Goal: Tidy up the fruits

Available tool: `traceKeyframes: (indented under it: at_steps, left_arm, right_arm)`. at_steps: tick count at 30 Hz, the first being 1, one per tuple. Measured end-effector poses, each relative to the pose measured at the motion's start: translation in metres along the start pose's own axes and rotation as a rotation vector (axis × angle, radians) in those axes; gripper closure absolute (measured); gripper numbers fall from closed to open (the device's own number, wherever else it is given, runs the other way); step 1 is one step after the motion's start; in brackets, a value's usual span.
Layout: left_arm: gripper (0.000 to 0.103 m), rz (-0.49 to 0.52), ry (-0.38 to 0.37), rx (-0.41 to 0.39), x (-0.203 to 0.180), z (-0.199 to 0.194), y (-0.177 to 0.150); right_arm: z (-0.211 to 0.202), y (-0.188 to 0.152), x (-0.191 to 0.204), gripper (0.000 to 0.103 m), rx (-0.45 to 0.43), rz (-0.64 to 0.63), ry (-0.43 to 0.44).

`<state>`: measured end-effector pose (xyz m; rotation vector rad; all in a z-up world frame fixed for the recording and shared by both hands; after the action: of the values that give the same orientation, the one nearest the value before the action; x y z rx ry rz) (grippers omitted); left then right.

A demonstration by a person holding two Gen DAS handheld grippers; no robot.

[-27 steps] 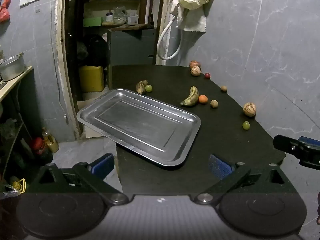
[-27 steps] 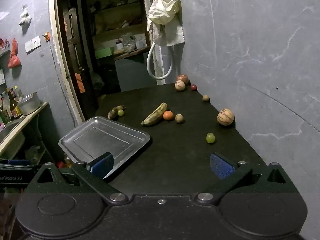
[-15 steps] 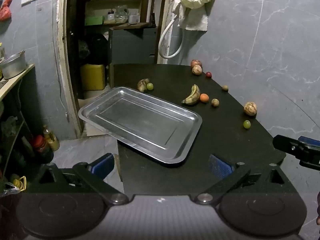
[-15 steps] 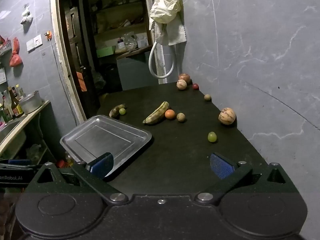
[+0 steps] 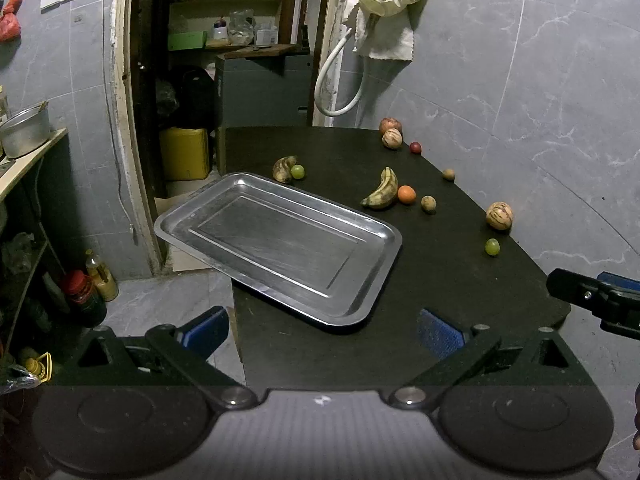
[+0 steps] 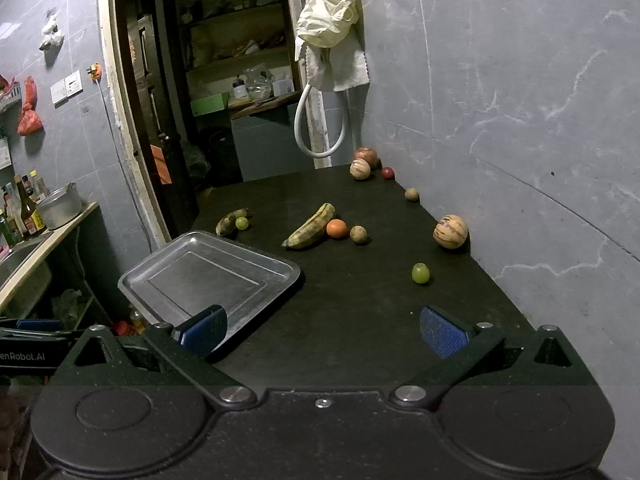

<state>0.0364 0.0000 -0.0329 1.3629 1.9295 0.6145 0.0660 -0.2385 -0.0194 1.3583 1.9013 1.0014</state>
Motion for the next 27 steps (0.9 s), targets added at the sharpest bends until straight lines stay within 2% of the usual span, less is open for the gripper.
traceKeyframes:
  at_steps: [27]
  left_arm:
    - [0.001, 0.000, -0.003, 0.018, -0.0022, 0.0022, -0.0053]
  right_arm:
    - [-0.0010, -0.0012, -0.0027, 0.001, 0.009, 0.010, -0.010]
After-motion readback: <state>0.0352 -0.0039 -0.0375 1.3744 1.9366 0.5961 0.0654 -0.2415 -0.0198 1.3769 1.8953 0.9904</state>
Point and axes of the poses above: each gripper's, at about its wrist camera, not at the fingertips, and z roughly the way its jaws point, x to its left, y to its top, the point moved 5 cm from there along z, roughly the way its jaws point, and after that the axes turned 12 degrees about -z, right-handed, at the moved point
